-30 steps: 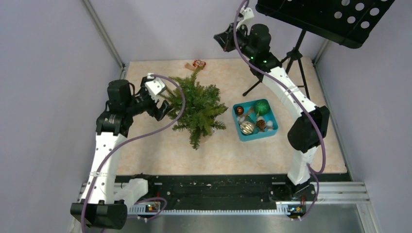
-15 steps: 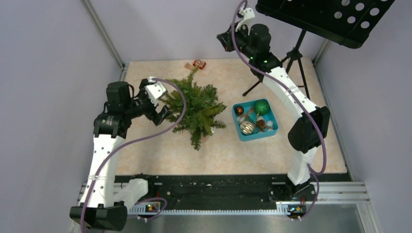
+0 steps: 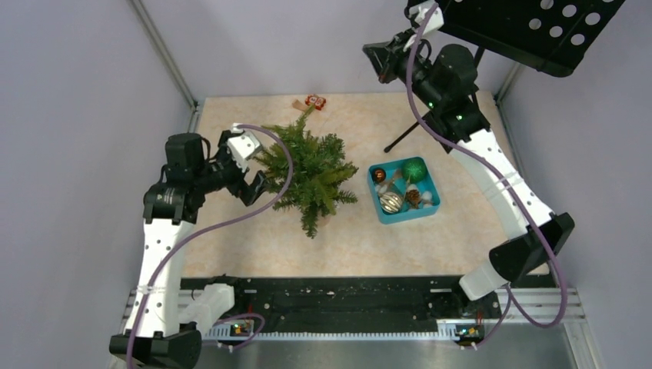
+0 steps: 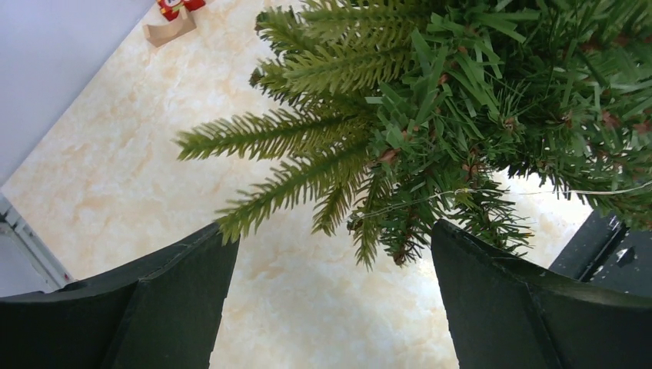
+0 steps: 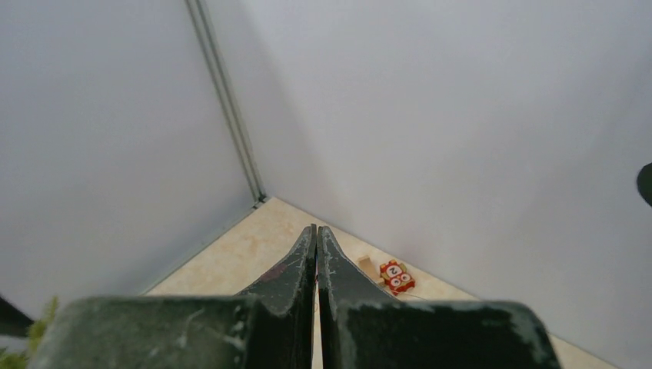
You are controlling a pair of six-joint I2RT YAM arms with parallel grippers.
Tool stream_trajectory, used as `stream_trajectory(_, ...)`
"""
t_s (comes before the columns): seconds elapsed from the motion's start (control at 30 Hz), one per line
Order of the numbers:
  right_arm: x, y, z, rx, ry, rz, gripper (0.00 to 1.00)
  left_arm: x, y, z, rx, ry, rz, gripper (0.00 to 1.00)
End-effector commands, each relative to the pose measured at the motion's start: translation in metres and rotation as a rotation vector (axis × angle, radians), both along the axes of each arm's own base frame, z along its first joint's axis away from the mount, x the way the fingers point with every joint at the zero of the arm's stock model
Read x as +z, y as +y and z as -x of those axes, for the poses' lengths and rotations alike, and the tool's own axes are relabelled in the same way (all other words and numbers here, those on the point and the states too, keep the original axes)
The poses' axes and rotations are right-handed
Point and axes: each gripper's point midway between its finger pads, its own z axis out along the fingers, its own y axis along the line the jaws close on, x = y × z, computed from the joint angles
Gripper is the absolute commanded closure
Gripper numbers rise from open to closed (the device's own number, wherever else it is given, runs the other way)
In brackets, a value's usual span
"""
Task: Decorate the small christmas tree
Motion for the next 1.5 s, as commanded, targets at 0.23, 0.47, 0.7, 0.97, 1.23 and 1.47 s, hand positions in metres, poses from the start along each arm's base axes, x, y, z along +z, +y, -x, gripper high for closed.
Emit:
stream_trajectory(0.23, 0.007, 0.046, 0.125, 0.223, -0.14, 0.082, 1.0, 0.051, 0.006, 0.04, 0.096, -0.008, 0.058, 0.01)
stream_trajectory(0.47, 0.016, 0.068, 0.203, 0.485, -0.263, 0.151, 1.0, 0.086, 0.003, 0.034, 0.169, -0.027, 0.174, 0.06)
stream_trajectory(0.7, -0.009, 0.116, 0.251, 0.739, -0.238, 0.178, 1.0, 0.13, -0.008, 0.032, 0.124, -0.102, 0.249, 0.09)
stream_trajectory(0.97, 0.01, 0.141, 0.266, 0.86, -0.167, -0.012, 1.0, 0.167, -0.047, 0.043, -0.108, -0.159, 0.351, 0.06)
stream_trajectory(1.23, 0.022, 0.157, 0.262, 0.888, -0.135, -0.076, 1.0, 0.17, -0.076, 0.06, -0.259, -0.164, 0.358, 0.04)
stream_trajectory(1.47, 0.017, 0.162, 0.249, 0.81, -0.097, -0.073, 1.0, 0.165, -0.095, 0.051, -0.259, -0.176, 0.366, 0.01)
